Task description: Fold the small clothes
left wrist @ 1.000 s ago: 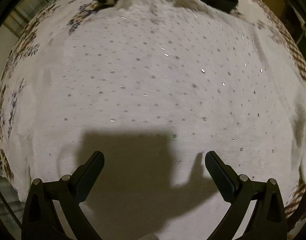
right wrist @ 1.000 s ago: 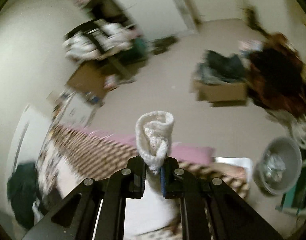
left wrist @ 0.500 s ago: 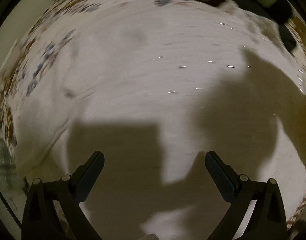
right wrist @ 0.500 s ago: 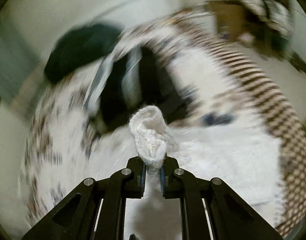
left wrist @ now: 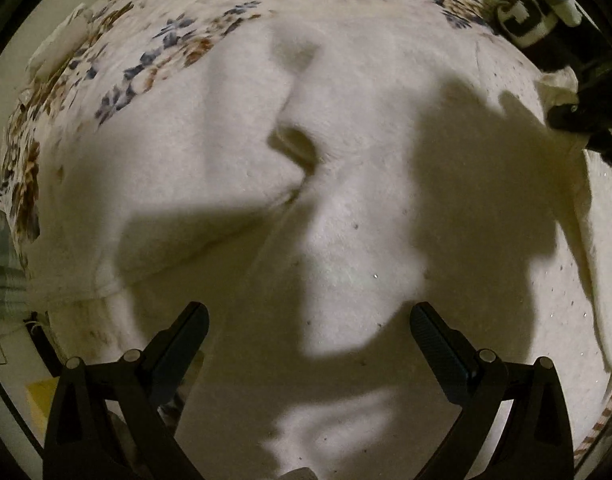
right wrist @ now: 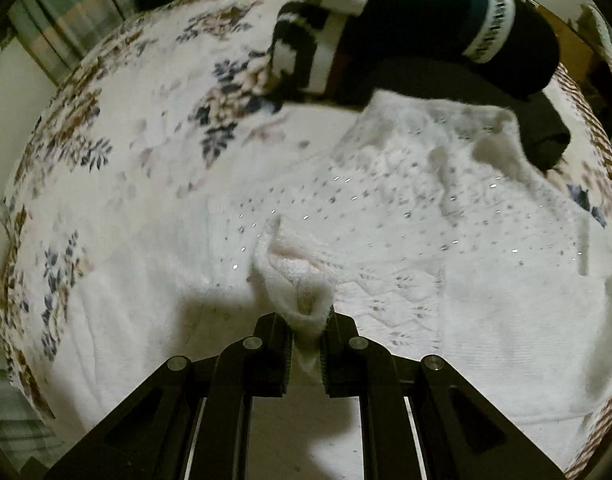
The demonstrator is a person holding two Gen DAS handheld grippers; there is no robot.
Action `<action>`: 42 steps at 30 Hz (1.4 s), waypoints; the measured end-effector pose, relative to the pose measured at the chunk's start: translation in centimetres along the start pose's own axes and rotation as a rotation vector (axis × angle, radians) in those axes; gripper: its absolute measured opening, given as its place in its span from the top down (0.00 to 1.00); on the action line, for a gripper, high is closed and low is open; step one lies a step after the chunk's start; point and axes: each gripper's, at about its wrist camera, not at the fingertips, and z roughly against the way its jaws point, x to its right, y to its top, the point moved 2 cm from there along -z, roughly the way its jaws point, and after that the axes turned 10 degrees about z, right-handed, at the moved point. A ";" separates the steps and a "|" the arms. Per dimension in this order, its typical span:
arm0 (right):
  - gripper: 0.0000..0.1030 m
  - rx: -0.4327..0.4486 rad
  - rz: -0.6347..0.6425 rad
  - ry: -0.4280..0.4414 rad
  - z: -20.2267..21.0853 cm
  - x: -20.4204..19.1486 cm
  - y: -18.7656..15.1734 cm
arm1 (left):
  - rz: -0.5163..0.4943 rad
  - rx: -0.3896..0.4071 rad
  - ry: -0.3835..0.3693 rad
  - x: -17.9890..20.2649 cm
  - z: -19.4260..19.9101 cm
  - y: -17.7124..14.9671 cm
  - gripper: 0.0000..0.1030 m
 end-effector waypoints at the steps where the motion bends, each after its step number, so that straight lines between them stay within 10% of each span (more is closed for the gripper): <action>1: 0.88 0.002 0.009 0.009 0.0 -0.8 -0.3 | 0.005 0.001 -0.007 0.0 0.2 -0.1 0.00; 12: 0.88 -0.020 0.072 0.056 -0.2 -4.6 0.0 | -0.004 0.012 -0.008 -2.2 -0.6 3.1 0.00; 17: 0.84 -0.066 0.044 0.102 -1.0 -4.3 1.9 | -0.001 0.017 -0.002 -3.0 0.2 -0.4 0.00; 21: 0.25 -0.111 -0.076 0.313 -0.4 -1.2 3.2 | 0.034 0.030 -0.017 -4.5 2.0 -1.9 0.00; 24: 0.23 -0.058 -0.133 0.307 2.4 2.1 2.6 | 0.112 0.043 -0.036 -7.9 2.7 -1.2 0.00; 30: 0.14 -0.026 -0.175 0.174 6.7 6.9 -0.4 | 0.415 0.000 -0.114 -16.6 3.3 -2.1 0.00; 37: 0.14 -0.111 -0.183 0.065 5.8 8.2 -4.4 | 1.031 -0.085 -0.323 -28.7 -1.2 -6.8 0.00; 42: 0.14 -0.126 -0.189 0.085 5.2 6.1 -5.5 | 1.285 0.012 -0.342 -34.5 -1.4 -9.4 0.00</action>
